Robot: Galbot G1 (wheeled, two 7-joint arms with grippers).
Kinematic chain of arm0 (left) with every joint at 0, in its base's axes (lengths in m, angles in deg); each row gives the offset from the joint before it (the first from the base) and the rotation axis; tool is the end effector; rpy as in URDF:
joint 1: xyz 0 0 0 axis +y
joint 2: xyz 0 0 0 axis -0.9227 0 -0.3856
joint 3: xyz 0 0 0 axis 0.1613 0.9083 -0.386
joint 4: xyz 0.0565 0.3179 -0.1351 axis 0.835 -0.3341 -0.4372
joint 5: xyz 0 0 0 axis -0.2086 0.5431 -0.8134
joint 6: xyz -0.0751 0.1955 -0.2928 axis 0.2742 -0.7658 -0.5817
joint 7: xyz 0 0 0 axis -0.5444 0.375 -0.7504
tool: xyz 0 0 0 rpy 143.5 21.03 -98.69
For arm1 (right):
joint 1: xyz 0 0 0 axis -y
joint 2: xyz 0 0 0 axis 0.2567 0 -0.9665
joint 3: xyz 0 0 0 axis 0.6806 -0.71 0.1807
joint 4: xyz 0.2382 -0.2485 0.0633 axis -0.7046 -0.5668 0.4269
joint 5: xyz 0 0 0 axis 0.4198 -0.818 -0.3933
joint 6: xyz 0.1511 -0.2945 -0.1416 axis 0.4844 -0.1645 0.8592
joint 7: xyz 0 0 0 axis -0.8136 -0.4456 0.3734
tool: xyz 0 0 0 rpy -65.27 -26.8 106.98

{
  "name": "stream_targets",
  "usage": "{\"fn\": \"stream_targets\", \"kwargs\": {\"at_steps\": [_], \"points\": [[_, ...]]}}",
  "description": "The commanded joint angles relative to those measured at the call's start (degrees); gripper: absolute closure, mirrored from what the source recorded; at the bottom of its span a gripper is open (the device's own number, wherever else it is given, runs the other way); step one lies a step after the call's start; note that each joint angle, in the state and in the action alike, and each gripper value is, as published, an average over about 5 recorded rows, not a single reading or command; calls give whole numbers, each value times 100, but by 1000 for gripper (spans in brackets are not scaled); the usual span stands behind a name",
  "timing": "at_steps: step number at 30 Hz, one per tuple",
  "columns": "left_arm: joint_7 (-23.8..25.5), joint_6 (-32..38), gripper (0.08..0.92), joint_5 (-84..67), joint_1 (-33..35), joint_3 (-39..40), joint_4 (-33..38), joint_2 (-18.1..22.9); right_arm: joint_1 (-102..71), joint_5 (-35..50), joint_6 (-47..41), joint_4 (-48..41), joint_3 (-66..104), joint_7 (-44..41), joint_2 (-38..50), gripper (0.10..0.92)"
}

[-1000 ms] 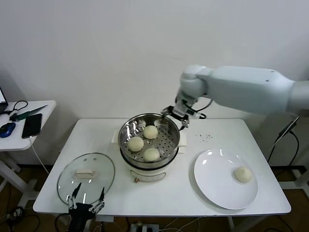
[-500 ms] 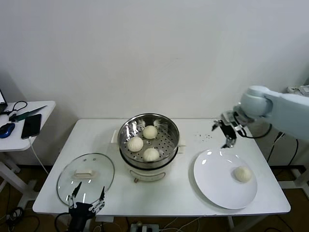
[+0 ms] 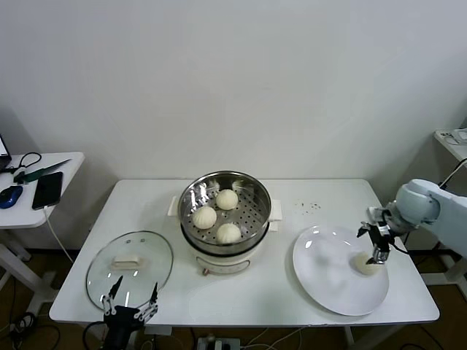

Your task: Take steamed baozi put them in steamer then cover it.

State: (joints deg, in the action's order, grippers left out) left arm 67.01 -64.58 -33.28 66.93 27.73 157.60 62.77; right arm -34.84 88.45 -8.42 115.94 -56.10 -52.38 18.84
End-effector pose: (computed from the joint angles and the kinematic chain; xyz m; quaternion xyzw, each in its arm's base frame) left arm 0.1006 0.0588 -0.3452 -0.0125 -0.9832 -0.1385 0.1178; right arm 0.4658 -0.2244 -0.1857 0.4697 -0.5551 0.5043 0.4658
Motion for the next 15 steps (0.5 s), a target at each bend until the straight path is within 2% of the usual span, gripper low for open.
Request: {"fn": "stream_targets", "kwargs": {"at_steps": [1,15], "points": [[4,-26,177,12,-19,-9,-59,6,-1280,-330,-150,-572,978,-51,33,203],[2,-17,177,38,-35,-11,-137,26,-1201,-438,-115,-958,928,-27,-479,203]]}}
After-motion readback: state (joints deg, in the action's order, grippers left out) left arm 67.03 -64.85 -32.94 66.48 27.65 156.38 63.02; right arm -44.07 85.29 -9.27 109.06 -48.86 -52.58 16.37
